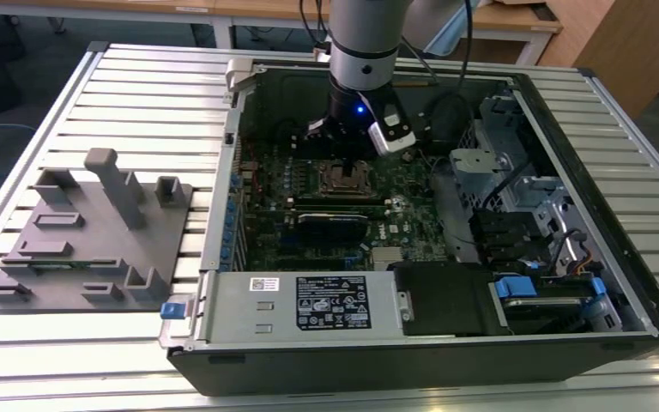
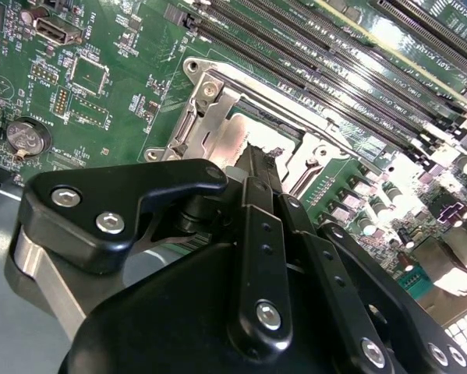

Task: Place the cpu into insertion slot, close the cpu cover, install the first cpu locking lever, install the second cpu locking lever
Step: 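Install the first cpu locking lever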

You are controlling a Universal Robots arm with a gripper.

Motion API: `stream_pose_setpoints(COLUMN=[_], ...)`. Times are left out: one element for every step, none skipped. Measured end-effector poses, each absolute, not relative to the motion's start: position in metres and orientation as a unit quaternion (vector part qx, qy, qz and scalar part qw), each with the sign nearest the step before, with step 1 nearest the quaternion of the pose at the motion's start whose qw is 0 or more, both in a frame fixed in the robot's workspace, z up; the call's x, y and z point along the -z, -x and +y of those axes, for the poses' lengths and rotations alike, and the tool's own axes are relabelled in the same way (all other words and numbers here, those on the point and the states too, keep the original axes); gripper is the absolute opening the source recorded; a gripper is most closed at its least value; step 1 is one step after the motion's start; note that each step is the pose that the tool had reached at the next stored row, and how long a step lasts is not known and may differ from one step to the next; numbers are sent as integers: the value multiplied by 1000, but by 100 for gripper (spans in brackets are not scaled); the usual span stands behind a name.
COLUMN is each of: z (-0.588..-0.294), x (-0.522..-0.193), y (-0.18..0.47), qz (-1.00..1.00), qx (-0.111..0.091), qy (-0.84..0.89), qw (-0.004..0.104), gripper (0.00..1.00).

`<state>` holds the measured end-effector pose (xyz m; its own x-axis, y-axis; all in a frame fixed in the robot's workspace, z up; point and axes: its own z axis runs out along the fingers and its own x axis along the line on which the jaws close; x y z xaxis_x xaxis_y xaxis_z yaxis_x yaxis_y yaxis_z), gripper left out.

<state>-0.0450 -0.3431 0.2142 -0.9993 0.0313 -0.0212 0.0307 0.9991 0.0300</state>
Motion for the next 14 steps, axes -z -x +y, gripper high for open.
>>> stream_pose_setpoints(z=[-343, -343, -343, -343, -343, -343, -343, -343, -343, -343, -343, -343, -343, -343], x=[-214, -214, -214, -214, -214, -214, -214, -214, -214, -214, -214, -214, -214, -214], y=[45, 45, 45, 45, 45, 45, 45, 45, 45, 45, 45, 45, 45, 45], qz=[1000, 1000, 1000, 1000, 1000, 1000, 1000, 1000, 1000, 1000, 1000, 1000, 1000, 1000], qx=[-15, -15, -15, -15, -15, -15, -15, -15, -15, -15, -15, -15, -15, -15], qy=[-15, -15, -14, -14, -14, -13, -13, -13, -12, -12, -12, -11, -11, -11], qw=[11, 11, 11, 11, 11, 11, 11, 11, 11, 11, 11, 11, 11, 11], gripper=[10, 10, 10, 10, 10, 10, 10, 10, 10, 10, 10, 10, 10, 10])
